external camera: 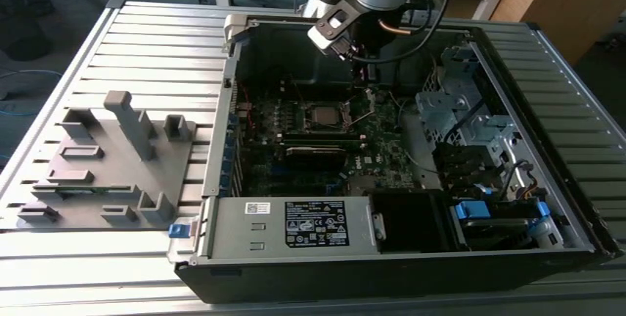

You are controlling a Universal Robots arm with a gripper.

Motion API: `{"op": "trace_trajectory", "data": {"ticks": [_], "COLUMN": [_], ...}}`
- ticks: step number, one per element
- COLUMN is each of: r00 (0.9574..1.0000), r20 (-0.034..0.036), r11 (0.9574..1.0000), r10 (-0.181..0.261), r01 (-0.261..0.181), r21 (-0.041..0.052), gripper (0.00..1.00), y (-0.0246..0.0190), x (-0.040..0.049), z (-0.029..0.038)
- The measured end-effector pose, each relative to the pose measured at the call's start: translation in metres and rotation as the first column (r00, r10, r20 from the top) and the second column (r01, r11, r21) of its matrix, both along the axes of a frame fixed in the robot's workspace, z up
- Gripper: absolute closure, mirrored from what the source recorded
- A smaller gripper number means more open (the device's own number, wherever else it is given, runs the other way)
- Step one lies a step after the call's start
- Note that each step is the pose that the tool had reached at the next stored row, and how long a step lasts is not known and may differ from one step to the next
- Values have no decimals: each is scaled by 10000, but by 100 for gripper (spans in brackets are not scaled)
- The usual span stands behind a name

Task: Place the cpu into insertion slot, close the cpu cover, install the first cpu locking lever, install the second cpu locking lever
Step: 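Close the cpu cover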

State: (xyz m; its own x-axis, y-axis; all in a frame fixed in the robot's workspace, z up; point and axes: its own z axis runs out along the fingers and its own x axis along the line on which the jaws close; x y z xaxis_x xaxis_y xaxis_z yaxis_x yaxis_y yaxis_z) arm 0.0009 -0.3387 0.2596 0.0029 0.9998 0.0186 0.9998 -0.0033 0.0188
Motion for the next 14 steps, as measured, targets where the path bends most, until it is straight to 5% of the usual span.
{"op": "trace_trajectory", "data": {"ticks": [14], "r00": [10000], "r20": [0], "r11": [10000], "r10": [2], "r01": [-2], "r21": [0], "gripper": [90], "y": [0], "x": [5], "z": [15]}}
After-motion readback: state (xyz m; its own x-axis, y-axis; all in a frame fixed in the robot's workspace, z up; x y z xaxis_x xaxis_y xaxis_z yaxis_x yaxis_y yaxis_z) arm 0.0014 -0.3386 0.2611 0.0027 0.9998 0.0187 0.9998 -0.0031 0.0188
